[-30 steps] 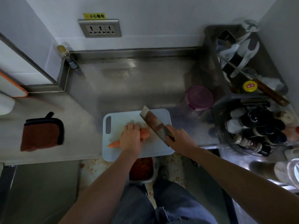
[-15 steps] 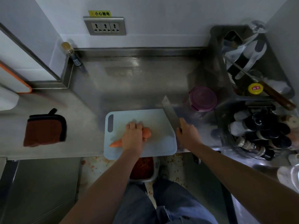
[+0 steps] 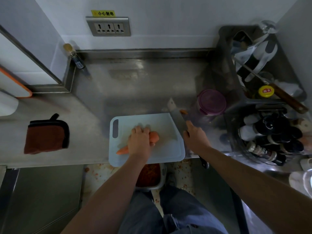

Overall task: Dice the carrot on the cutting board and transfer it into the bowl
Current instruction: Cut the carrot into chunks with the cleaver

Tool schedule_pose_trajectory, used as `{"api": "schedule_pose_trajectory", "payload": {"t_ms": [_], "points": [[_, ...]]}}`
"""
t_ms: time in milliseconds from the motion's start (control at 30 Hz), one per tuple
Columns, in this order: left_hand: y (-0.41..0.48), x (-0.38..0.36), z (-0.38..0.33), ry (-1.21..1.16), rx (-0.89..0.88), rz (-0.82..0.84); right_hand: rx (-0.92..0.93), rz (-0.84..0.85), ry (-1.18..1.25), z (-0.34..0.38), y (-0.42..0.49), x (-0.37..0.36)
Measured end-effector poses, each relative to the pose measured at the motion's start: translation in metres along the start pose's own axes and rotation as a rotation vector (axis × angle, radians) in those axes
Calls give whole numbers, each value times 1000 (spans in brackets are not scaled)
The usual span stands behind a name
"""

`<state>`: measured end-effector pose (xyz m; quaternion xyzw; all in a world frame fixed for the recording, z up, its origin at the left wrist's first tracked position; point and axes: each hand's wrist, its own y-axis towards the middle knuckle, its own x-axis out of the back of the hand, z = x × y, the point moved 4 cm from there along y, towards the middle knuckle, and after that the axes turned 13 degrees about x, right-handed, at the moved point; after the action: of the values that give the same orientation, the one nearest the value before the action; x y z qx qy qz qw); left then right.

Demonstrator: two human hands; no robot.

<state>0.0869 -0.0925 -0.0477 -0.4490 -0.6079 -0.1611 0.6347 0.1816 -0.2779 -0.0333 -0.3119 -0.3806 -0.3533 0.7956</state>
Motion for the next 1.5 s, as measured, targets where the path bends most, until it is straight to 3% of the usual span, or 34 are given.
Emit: {"api": "schedule_pose_trajectory", "payload": {"t_ms": [133,467,633,867,1500], "points": [[1,1,2,9,-22,17,-51,-26,39,2,1,-1],[3,9,4,-99,38,-6,77,111,93,18,-8,-8],[-1,6,5,-87,-44,10,177,174,58,30,-13,-10],[-10,6,3,-144,-25,-44,257,174,-35,52,-11,-9],[-7,9,-3,-191,103,-32,232,369,-113,64,-4,-16]]}}
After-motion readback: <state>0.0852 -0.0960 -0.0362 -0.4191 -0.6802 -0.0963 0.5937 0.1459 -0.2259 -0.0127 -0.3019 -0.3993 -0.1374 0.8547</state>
